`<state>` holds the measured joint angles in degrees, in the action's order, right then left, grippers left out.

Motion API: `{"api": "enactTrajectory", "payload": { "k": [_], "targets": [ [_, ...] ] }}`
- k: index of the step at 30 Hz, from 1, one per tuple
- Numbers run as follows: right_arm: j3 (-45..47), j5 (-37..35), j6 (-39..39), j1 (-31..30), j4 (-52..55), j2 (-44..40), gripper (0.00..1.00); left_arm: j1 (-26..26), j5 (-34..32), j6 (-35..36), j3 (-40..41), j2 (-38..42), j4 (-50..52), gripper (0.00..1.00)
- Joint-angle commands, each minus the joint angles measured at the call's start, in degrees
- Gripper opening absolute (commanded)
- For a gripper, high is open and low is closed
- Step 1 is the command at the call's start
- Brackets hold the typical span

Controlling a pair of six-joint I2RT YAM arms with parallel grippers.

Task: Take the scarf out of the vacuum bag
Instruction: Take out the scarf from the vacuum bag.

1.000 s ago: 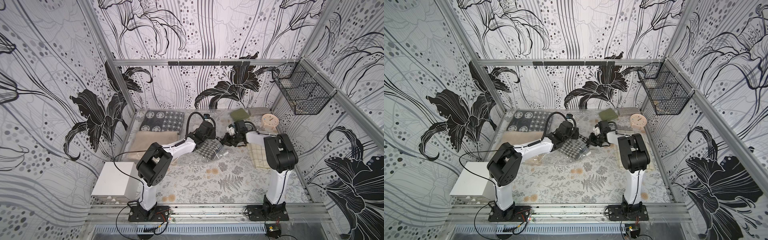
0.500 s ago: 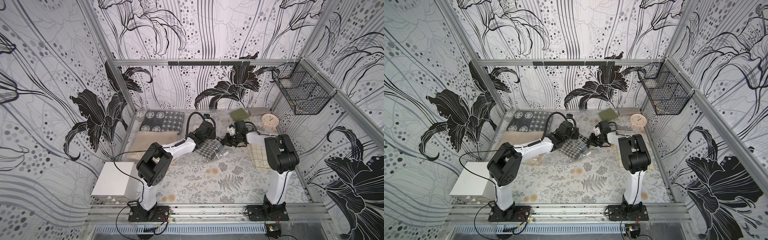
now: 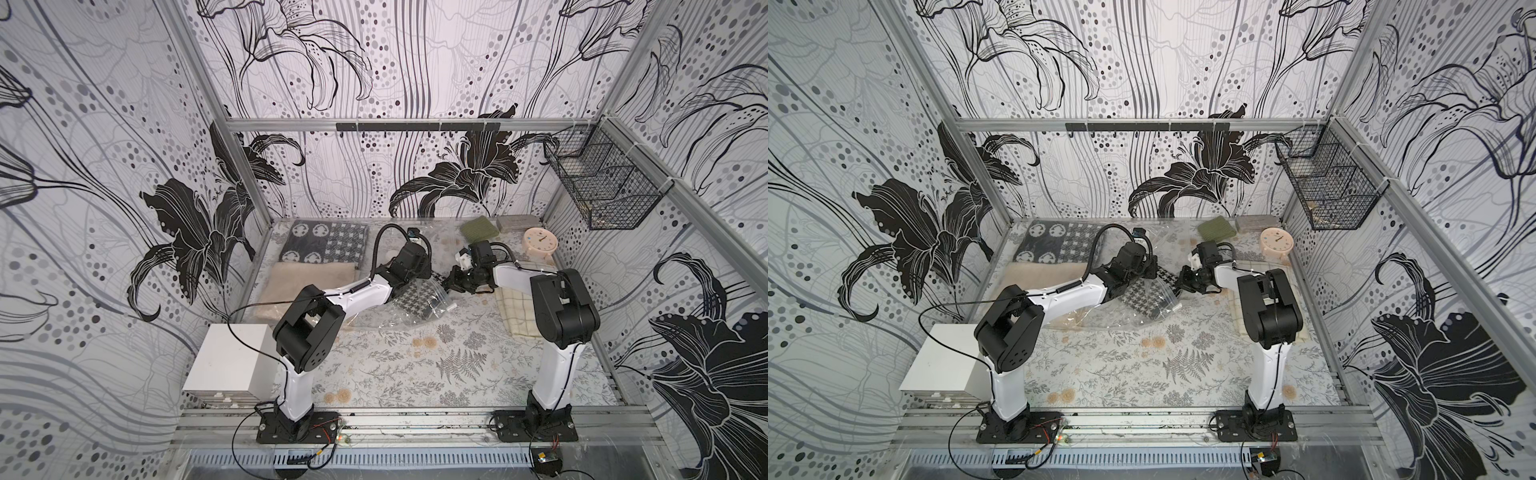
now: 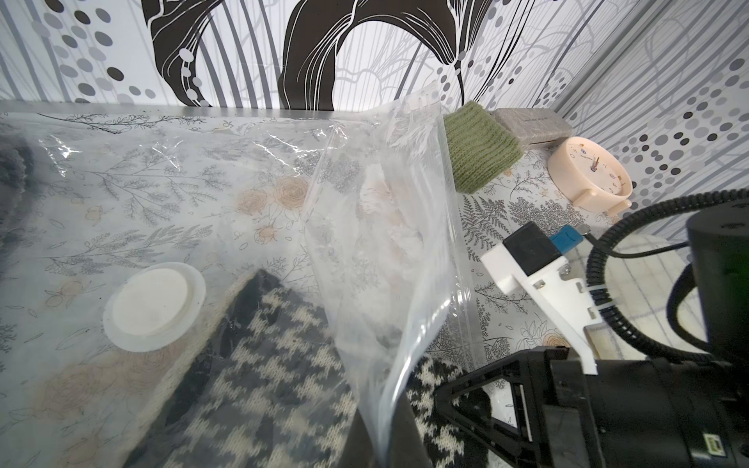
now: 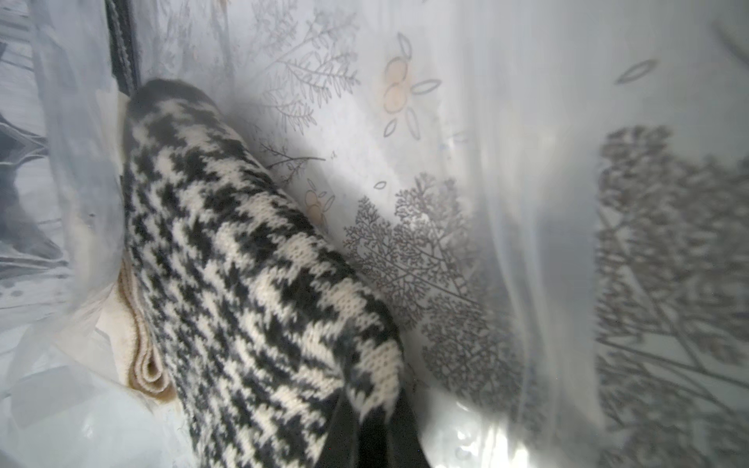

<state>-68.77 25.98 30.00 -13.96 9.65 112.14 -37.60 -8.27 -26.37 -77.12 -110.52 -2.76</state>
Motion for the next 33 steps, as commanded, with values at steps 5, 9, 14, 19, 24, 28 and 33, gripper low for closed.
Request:
{"api": "enactTrajectory", "payload": {
  "k": [5,9,14,19,24,28,33],
  "targets": [
    [2.8,-16.08,1.1,0.16,5.73,-8.52,0.0,-0.14,-0.4,0.21,-1.16,-0.23,-0.93,0.0],
    [3.51,-23.06,1.74,0.17,10.07,-11.26,0.0,-0.17,-0.38,0.14,-1.27,-0.31,-0.92,0.0],
    [2.56,-27.95,2.67,0.16,18.3,-11.25,0.0,-0.18,-0.34,0.09,-1.36,-0.41,-0.93,0.0],
    [1.3,-28.25,3.08,0.17,25.67,-10.02,0.0,-0.16,-0.34,-0.17,-1.06,-0.61,-1.09,0.0],
    [2.17,-20.5,1.33,0.07,26.01,-12.36,0.15,-0.18,-0.25,-0.25,-1.27,-1.19,-1.12,0.0],
    [5.17,-14.75,0.19,0.79,20.71,-18.39,0.52,-0.14,0.16,-0.52,-1.28,-1.49,-1.36,0.0],
    [4.54,-12.82,-2.61,2.79,16.56,-19.49,0.73,-0.17,0.32,-0.46,-1.36,-1.42,-1.45,0.0]
  ]
}}
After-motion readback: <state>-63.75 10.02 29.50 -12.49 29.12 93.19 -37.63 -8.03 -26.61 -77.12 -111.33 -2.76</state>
